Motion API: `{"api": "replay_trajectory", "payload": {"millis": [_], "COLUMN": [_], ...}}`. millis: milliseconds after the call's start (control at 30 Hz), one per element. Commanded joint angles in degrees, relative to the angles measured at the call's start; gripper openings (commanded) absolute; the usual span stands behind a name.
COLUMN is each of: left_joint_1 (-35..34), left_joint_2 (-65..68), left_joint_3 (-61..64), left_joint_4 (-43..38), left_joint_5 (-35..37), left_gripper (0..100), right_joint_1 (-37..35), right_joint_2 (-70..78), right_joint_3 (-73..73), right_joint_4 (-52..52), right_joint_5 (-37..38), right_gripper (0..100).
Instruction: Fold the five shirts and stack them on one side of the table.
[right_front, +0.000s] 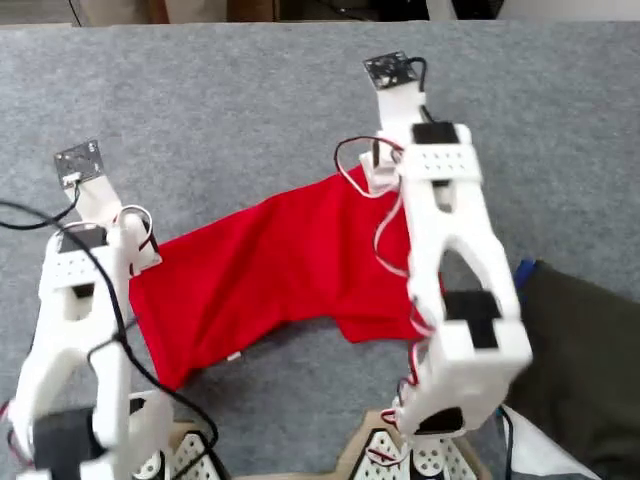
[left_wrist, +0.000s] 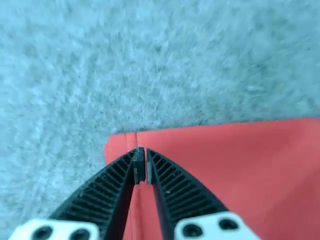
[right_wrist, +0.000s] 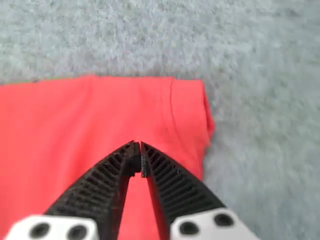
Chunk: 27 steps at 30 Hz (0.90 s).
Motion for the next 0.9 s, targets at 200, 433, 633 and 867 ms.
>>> {"api": "replay_trajectory", "payload": {"millis": [200, 433, 633, 867], "left_joint_1": [-0.9, -4.0, -6.5, -6.6], "left_joint_2": [14.9, 19.6, 21.0, 21.0], "left_joint_3": [-7.3, -11.5, -12.4, -16.5], "left_joint_4": [-1.1, -0.6, -0.6, -1.1], "left_joint_5": [0.0, 0.0, 0.0, 0.4], "left_gripper": [2, 2, 2, 2], "right_joint_1": [0.4, 2.7, 4.6, 2.6], "right_joint_2": [21.1, 33.3, 39.5, 42.0], "right_joint_3": [-21.8, -34.2, -46.0, -56.2], "right_joint_4": [-1.0, 1.9, 9.1, 18.6], "right_joint_5": [-0.2, -0.1, 0.0, 4.8], "right_gripper": [0.5, 0.5, 0.5, 0.5]}}
